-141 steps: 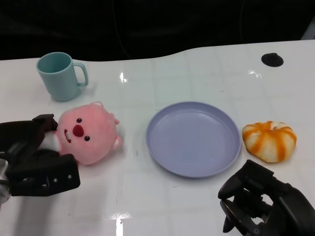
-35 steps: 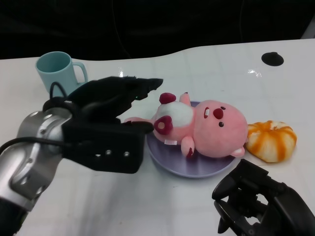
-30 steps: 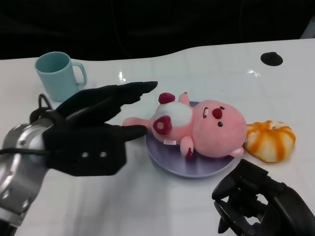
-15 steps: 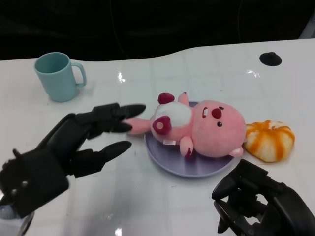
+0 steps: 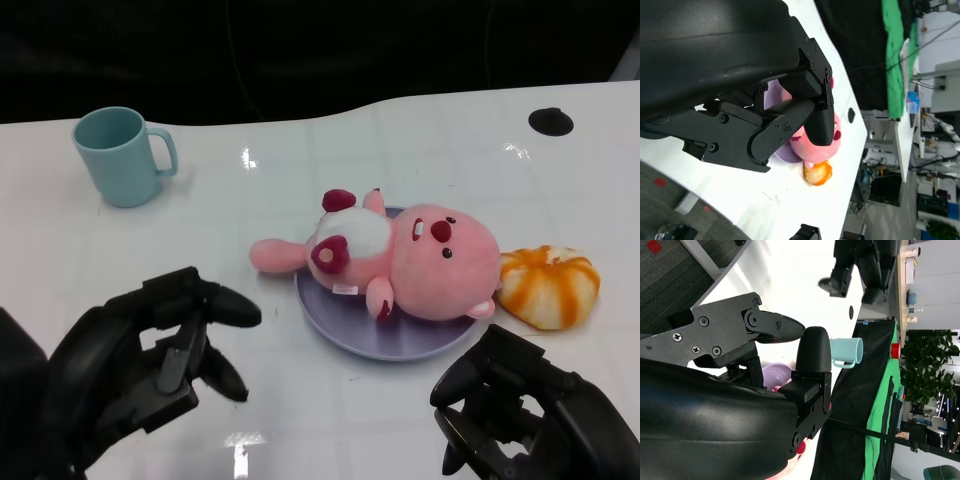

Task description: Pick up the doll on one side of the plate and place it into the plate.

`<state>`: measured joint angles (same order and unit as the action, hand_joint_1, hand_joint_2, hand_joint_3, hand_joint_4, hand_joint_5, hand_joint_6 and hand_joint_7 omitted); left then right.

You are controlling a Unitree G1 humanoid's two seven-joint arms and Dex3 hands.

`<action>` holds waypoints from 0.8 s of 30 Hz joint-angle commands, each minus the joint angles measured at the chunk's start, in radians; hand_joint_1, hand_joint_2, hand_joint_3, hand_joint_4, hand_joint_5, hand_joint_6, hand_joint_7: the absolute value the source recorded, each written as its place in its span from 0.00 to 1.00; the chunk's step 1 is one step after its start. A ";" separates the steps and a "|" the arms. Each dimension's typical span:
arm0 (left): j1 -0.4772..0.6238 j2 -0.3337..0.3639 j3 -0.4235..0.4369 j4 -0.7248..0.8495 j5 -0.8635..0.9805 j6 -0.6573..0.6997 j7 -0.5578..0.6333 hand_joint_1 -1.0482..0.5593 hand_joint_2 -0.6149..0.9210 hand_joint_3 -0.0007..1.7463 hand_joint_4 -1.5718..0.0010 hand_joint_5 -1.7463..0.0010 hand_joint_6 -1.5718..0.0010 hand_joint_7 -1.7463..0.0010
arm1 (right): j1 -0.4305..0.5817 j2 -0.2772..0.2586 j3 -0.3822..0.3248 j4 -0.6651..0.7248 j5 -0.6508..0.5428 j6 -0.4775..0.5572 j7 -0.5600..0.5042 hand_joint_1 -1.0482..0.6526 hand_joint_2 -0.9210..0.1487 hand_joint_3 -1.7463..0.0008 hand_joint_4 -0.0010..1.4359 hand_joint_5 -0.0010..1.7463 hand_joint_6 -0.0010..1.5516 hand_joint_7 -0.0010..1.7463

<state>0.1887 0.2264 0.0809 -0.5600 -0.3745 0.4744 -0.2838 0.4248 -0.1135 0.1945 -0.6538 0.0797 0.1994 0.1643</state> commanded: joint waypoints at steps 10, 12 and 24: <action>0.069 -0.047 -0.003 0.058 -0.020 -0.009 0.016 0.62 0.74 0.74 0.47 0.00 0.56 0.06 | 0.018 -0.014 -0.025 0.001 0.015 -0.014 0.014 0.41 0.04 0.69 0.44 0.97 0.35 0.89; 0.057 -0.047 0.001 0.078 -0.038 0.013 0.014 0.62 0.72 0.78 0.46 0.00 0.56 0.02 | 0.019 -0.019 -0.032 0.004 0.011 -0.027 0.019 0.41 0.03 0.68 0.44 0.97 0.35 0.89; 0.023 -0.022 0.010 0.141 -0.123 0.054 -0.042 0.61 0.69 0.83 0.42 0.00 0.54 0.00 | 0.015 -0.019 -0.058 0.033 0.023 -0.058 0.041 0.41 0.03 0.69 0.44 0.97 0.34 0.89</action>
<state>0.2179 0.1892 0.0833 -0.4270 -0.4853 0.5198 -0.3121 0.4397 -0.1215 0.1489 -0.6201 0.0945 0.1579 0.2015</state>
